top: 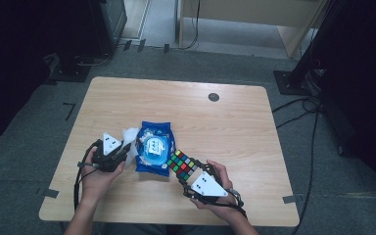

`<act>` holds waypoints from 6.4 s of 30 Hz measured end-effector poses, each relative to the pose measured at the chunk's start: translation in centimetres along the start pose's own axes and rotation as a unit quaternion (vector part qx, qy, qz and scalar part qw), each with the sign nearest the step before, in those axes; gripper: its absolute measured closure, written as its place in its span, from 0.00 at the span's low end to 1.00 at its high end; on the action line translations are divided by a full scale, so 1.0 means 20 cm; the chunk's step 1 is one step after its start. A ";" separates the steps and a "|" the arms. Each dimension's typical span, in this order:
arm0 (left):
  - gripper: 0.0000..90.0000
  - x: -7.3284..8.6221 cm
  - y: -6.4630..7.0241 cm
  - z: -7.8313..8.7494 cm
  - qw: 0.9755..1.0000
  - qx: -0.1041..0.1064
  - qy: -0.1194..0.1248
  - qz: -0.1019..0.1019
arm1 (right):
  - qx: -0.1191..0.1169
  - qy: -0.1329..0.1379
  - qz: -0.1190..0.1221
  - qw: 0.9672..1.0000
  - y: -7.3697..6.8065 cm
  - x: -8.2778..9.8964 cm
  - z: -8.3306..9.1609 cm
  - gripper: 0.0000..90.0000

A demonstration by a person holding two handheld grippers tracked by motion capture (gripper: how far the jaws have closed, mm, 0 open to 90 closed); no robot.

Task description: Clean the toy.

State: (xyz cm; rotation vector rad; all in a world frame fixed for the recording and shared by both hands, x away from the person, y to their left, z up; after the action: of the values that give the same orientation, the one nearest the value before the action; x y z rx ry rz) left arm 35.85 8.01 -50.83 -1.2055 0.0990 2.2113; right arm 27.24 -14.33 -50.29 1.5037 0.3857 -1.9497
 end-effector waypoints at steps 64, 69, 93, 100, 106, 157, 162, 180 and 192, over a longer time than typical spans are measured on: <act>0.32 -0.30 0.79 0.09 0.968 0.249 0.025 0.004 | 0.008 0.003 0.014 1.000 -0.04 -0.01 -0.01 0.38; 0.31 -0.31 0.80 0.09 0.969 0.246 0.023 0.005 | 0.009 0.003 0.014 1.000 -0.04 -0.01 -0.01 0.38; 0.28 -0.28 0.83 0.06 0.974 0.228 -0.003 -0.013 | 0.013 0.004 0.020 1.000 -0.05 -0.01 -0.02 0.38; 0.29 -0.29 0.83 0.06 0.975 0.221 -0.008 -0.009 | 0.013 0.007 0.026 1.000 -0.06 -0.01 -0.02 0.38; 0.29 -0.28 0.83 0.06 0.973 0.229 -0.013 -0.003 | 0.016 0.007 0.038 0.999 -0.08 -0.01 -0.02 0.38; 0.38 -0.29 0.77 0.09 0.966 0.255 0.001 0.028 | 0.019 -0.002 0.040 0.999 -0.07 0.02 -0.03 0.36; 0.38 -0.29 0.77 0.09 0.966 0.258 -0.001 0.025 | 0.019 -0.004 0.039 0.999 -0.07 0.02 -0.04 0.36; 0.34 -0.35 0.71 0.15 0.956 0.287 0.044 0.041 | 0.025 0.003 0.045 0.999 -0.04 0.01 -0.02 0.38; 0.32 -0.36 0.49 0.18 0.964 0.245 0.065 0.074 | 0.033 0.001 0.036 0.999 0.00 0.01 -0.02 0.38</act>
State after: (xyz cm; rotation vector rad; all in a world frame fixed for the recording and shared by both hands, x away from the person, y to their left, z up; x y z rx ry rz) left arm 30.68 -2.03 -45.25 -1.0815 0.7658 2.0527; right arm 27.47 -14.25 -50.57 1.5401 0.2666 -1.9218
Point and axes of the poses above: each handheld gripper's, and its own axes: z roughly backward along the jaws, x roughly out of its underside, y roughly to its right, the point moved 9 cm from there along -z, roughly forward along the jaws, and after that the axes turned 9 degrees about -z, right-handed, at the moved point
